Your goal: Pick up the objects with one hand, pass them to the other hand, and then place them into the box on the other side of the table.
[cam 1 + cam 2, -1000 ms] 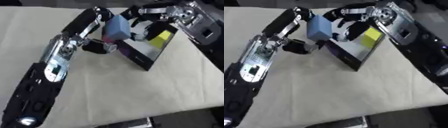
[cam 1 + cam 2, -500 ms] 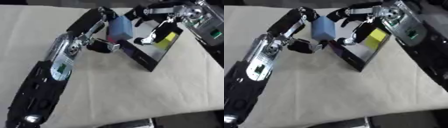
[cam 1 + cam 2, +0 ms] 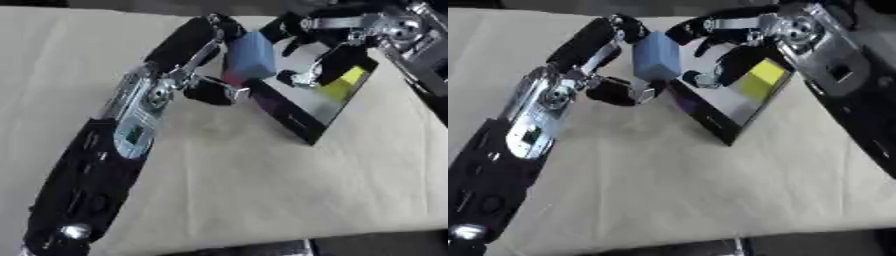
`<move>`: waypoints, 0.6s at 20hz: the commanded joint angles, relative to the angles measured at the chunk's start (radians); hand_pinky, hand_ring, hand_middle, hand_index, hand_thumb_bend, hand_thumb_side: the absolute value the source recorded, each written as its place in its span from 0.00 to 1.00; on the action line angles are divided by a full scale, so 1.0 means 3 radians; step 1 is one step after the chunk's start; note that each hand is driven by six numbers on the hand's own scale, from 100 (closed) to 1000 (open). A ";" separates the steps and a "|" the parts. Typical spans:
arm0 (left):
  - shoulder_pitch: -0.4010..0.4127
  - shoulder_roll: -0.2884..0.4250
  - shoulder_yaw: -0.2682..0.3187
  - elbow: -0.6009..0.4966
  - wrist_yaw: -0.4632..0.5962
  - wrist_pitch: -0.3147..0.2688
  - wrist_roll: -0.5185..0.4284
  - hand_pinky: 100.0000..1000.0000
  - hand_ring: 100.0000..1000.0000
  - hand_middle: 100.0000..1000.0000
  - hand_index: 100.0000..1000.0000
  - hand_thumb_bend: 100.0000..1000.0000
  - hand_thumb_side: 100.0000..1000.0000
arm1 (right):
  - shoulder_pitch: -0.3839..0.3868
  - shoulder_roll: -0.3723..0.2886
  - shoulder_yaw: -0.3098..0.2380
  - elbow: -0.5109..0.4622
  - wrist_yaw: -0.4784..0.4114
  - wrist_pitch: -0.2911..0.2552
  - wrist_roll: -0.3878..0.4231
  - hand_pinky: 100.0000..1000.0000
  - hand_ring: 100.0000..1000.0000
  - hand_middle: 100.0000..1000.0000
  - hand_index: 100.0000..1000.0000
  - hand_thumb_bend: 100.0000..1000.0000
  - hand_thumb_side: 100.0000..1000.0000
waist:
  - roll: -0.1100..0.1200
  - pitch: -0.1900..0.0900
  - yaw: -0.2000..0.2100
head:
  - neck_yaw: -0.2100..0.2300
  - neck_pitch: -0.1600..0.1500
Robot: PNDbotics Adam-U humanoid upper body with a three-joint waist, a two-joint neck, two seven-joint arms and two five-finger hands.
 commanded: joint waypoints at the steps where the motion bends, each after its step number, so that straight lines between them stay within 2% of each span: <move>1: -0.0053 -0.0050 -0.0008 -0.0063 0.0062 0.0017 -0.0019 0.64 0.56 0.43 0.40 0.00 0.24 | -0.0052 -0.0057 -0.0041 -0.0038 -0.0021 0.0057 -0.0098 0.84 1.00 0.91 1.00 0.10 0.17 | -0.0031 -0.0068 0.0000 | 0.0011 -0.0007; 12: -0.0054 -0.0089 -0.0024 -0.0091 0.0124 0.0041 -0.0068 0.64 0.56 0.43 0.40 0.00 0.26 | -0.0061 -0.0041 0.0003 -0.0080 -0.0039 0.0173 -0.0212 0.84 1.00 0.91 1.00 0.06 0.22 | -0.0038 -0.0052 0.0003 | 0.0007 -0.0007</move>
